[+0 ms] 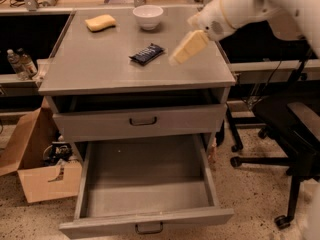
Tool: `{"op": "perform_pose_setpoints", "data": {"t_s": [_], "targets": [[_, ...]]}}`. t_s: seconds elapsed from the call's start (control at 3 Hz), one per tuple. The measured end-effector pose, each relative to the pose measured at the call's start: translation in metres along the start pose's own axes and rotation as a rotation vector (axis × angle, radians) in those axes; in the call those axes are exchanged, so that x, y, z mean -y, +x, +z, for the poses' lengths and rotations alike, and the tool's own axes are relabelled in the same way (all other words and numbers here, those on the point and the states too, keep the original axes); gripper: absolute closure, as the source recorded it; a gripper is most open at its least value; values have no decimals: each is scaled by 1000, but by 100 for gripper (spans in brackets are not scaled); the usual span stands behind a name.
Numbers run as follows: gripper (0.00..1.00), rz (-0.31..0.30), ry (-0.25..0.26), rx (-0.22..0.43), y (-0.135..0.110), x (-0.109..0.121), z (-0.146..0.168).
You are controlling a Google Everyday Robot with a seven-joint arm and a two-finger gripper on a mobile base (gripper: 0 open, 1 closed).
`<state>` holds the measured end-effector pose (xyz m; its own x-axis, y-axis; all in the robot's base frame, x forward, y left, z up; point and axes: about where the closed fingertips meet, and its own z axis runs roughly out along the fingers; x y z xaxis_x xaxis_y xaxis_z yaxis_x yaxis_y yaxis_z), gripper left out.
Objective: Place rxbar blueberry into middle drawer
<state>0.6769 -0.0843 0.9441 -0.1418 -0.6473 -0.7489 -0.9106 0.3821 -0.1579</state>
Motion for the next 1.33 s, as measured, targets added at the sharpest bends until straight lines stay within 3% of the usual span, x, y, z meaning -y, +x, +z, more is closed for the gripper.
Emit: {"op": "perform_pose_setpoints", "data": {"t_s": [0.33,0.67,1.0,1.33], "targets": [[0,132,51,157,-32,39,45],[0,129,47,155,-31,38,45],[0,136,43,158,-35,41,75],[0,152,69,161,-37,50,125]]}}
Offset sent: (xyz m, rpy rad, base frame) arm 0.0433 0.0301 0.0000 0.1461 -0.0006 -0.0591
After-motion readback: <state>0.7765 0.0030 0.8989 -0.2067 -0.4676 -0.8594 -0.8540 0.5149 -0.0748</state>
